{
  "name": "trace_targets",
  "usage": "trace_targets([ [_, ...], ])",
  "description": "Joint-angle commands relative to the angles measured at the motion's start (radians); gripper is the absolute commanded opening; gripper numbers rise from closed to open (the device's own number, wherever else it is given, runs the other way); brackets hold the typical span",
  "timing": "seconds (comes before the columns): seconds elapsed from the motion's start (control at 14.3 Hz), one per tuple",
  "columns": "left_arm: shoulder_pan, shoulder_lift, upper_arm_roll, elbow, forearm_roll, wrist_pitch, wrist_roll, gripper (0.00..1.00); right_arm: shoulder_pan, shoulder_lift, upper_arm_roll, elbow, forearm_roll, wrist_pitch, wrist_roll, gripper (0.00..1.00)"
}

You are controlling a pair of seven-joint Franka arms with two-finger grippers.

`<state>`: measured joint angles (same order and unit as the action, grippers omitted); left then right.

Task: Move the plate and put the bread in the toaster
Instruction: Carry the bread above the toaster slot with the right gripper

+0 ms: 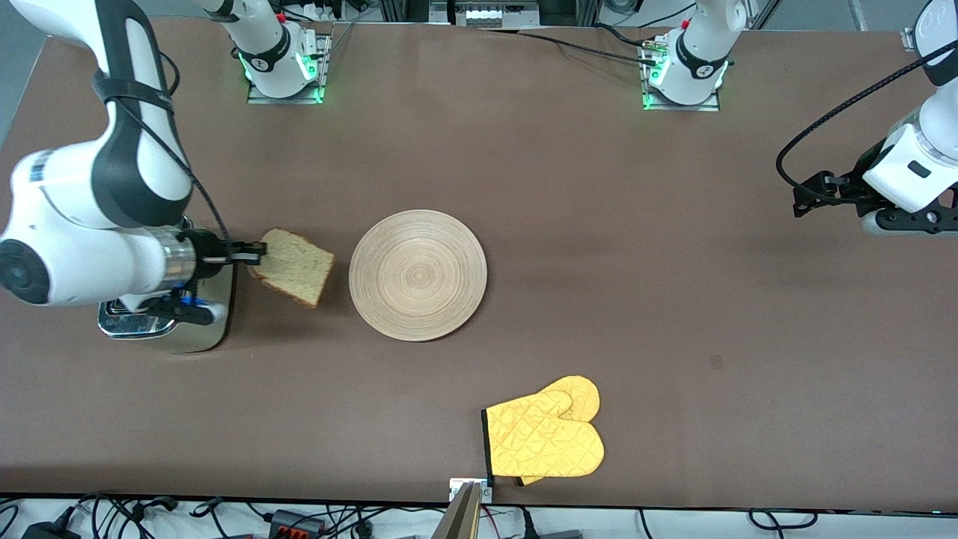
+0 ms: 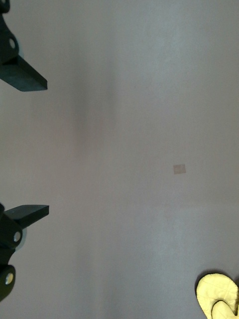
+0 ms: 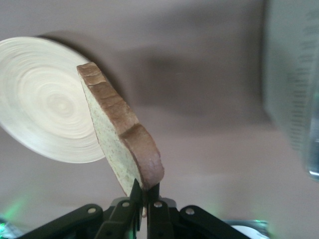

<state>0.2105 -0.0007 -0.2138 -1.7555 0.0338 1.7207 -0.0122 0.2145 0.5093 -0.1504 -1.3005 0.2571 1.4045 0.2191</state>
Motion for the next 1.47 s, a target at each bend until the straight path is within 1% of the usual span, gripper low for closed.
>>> trace_targets([
  [0.0,0.001,0.014,-0.010,0.024,0.029,-0.006,-0.003,1.00,0.002,-0.004,-0.038,0.081,-0.119,-0.070,-0.071,0.00],
  [0.14,0.001,0.016,-0.010,0.024,0.028,-0.006,-0.005,1.00,0.002,-0.020,-0.067,0.083,-0.227,-0.071,-0.197,0.00],
  [0.21,0.000,0.016,-0.010,0.028,0.028,-0.006,-0.005,1.00,0.002,-0.020,-0.069,0.083,-0.295,-0.073,-0.258,0.00],
  [0.28,-0.006,0.028,-0.010,0.043,0.028,-0.013,-0.006,1.00,0.000,-0.020,-0.072,0.083,-0.382,-0.073,-0.324,0.00],
  [0.35,-0.007,0.043,-0.010,0.063,0.028,-0.018,-0.008,1.00,0.000,-0.020,-0.080,0.083,-0.433,-0.073,-0.373,0.00],
  [0.42,-0.007,0.048,-0.010,0.076,0.028,-0.036,-0.008,1.00,0.000,-0.020,-0.095,0.083,-0.458,-0.081,-0.415,0.00],
  [0.56,-0.005,0.053,-0.009,0.082,0.026,-0.046,-0.015,1.00,0.006,-0.017,-0.136,0.087,-0.478,-0.123,-0.455,0.00],
  [0.7,-0.005,0.053,-0.009,0.082,0.026,-0.049,-0.015,1.00,0.006,-0.012,-0.141,0.092,-0.528,-0.142,-0.460,0.00],
  [0.84,-0.005,0.051,-0.009,0.080,0.026,-0.049,-0.015,1.00,0.006,-0.002,-0.141,0.092,-0.559,-0.148,-0.443,0.00],
  [1.26,-0.002,0.051,-0.009,0.080,0.024,-0.050,-0.017,1.00,0.005,0.034,-0.147,0.092,-0.561,-0.145,-0.337,0.00],
  [1.4,-0.002,0.048,-0.009,0.080,0.024,-0.079,-0.028,1.00,0.005,0.040,-0.147,0.092,-0.559,-0.141,-0.328,0.00],
])
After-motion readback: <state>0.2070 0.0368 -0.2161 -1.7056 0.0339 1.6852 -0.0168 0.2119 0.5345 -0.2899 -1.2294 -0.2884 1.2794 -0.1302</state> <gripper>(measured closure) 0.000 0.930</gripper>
